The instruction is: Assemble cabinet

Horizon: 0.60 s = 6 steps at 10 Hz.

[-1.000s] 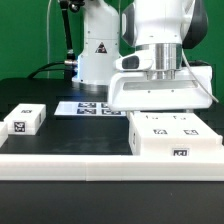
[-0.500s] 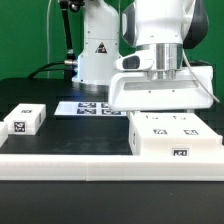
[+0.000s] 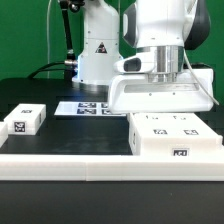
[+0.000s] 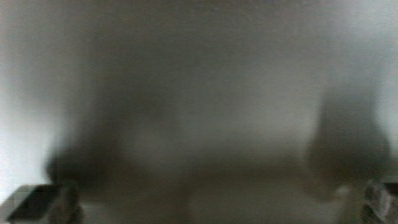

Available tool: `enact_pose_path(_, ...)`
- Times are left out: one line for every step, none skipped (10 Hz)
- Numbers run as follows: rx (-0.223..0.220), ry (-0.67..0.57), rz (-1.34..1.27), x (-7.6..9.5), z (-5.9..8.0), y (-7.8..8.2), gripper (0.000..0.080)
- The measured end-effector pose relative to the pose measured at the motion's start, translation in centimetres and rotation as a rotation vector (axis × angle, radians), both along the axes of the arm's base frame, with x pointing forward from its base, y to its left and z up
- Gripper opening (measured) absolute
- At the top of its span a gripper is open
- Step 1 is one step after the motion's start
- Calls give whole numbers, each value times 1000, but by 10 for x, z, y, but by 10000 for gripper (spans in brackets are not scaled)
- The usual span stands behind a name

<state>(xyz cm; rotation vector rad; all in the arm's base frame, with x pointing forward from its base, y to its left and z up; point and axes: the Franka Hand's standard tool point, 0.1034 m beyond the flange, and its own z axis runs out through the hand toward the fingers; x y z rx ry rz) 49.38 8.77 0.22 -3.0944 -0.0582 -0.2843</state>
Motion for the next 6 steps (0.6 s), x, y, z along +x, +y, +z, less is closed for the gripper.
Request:
enact_pose_path(-1,0,0,0,0,-1,797)
enact_pose_path(-1,0,-1,0,0,-1,774)
enact_pose_path(-1,0,0,0,0,-1,774)
enact_pose_path(-1,0,-1,1,0,-1,604)
enact_pose_path(-1,0,0,1,0,-1,420)
enact_pose_path(-1,0,0,1,0,-1,420)
